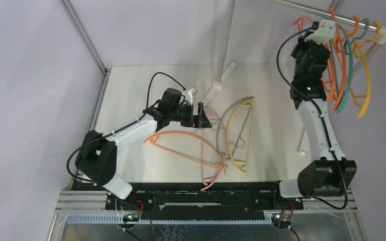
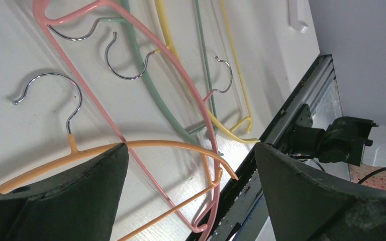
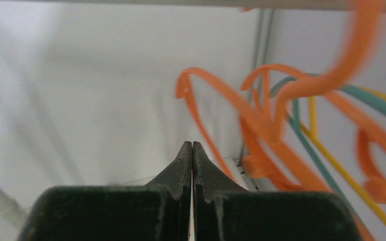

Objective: Organize the hangers

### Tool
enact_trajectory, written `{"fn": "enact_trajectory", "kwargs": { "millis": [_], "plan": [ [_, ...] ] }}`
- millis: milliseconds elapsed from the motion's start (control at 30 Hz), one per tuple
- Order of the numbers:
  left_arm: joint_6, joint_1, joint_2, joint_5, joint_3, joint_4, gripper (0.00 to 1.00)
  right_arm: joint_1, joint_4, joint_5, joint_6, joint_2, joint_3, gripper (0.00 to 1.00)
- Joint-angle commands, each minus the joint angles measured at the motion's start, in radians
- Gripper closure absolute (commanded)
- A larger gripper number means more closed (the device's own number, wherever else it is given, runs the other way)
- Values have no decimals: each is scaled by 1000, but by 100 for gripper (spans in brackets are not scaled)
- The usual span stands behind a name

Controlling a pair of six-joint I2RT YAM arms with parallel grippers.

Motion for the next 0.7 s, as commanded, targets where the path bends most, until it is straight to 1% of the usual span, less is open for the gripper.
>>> {"fn": "enact_trajectory", "kwargs": {
  "millis": [0, 167, 333, 533, 667],
  "plan": [
    [27, 13, 19, 41, 32, 25, 1, -69, 80, 19, 2, -73, -20, 100],
    [26, 18, 34, 55, 34, 36, 1, -140, 62, 13, -2, -83, -26, 100],
    [27, 20, 34, 64, 29, 35, 1, -189, 70, 39, -22, -92, -42, 100],
    [30, 31, 20, 67, 5, 36, 0, -250, 58, 128, -39, -107, -71, 100],
    [34, 37, 10, 69, -7, 36, 1, -302, 37, 148, -8, -134, -100, 100]
  ]
}}
